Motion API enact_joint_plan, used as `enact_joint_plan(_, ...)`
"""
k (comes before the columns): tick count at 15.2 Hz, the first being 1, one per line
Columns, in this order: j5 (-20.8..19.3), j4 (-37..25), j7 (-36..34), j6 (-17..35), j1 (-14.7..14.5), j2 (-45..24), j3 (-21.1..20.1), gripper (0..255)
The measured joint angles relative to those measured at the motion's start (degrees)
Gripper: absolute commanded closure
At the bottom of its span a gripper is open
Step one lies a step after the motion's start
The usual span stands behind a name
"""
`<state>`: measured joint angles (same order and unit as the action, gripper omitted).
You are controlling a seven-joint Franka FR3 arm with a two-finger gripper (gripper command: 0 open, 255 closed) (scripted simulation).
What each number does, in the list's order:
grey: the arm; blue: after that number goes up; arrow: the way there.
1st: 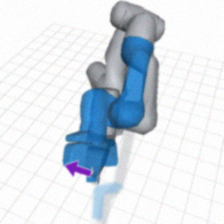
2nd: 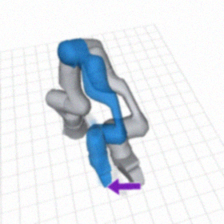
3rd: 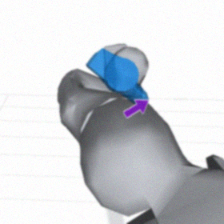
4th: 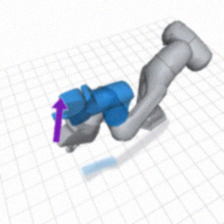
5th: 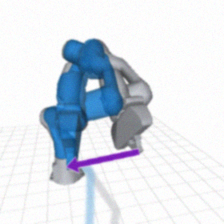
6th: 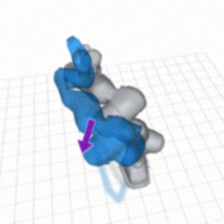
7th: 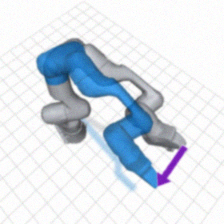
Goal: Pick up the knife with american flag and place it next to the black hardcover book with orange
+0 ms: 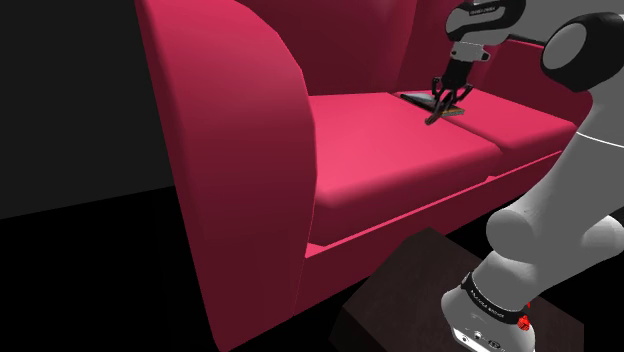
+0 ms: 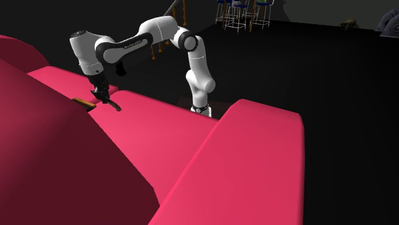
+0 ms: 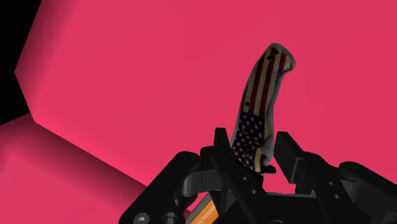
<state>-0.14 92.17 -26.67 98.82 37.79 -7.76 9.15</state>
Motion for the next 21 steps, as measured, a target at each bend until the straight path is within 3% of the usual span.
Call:
enact_joint_plan(7, 0.0, 5.7, 0.0, 5.6, 0.0, 0.1, 0.0, 255)
enact_joint_plan(14, 0.0, 6.1, -0.1, 6.3, 0.0, -0.2, 0.0, 255)
enact_joint_plan(15, 0.0, 6.1, -0.1, 6.3, 0.0, -0.2, 0.0, 0)
enact_joint_plan(21, 0.0, 6.1, -0.1, 6.3, 0.0, -0.2, 0.0, 0)
